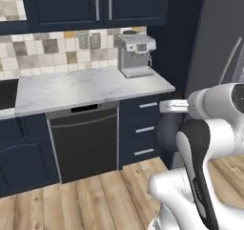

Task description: Move the bread and juice from the top shelf to the second highest shelf to make space. Then, place the pitcher from the counter on the cleared top shelf.

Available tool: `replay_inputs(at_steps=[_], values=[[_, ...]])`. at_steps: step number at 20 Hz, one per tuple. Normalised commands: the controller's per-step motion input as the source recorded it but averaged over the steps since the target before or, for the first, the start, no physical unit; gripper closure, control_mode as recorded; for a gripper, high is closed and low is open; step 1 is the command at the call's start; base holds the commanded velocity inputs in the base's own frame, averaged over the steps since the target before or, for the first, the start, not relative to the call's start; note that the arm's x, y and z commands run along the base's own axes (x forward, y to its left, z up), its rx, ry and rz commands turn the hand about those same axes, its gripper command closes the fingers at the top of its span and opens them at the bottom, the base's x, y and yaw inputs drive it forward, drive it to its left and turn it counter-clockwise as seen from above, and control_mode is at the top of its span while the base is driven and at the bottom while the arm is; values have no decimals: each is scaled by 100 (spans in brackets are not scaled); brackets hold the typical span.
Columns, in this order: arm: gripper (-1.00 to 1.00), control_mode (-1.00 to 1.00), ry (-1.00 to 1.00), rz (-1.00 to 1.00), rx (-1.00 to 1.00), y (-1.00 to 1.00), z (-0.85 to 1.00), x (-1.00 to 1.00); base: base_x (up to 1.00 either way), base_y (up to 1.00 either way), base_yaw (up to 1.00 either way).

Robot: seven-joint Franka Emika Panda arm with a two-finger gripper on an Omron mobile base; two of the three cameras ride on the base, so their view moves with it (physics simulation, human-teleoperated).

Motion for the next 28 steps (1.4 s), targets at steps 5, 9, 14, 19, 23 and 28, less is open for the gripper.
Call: replay_inputs(at_steps=[5,9,14,19,23,28], values=[[100,100,0,0,0,0,0,0,0,-60,-37],[100,100,0,0,0,0,0,0,0,-72,-32],[100,100,0,0,0,0,0,0,7,-82,-26],[100,100,0,0,0,0,0,0,25,-89,-13],[100,100,0,0,0,0,0,0,38,-90,-2],[100,100,0,0,0,0,0,0,57,-78,2]])
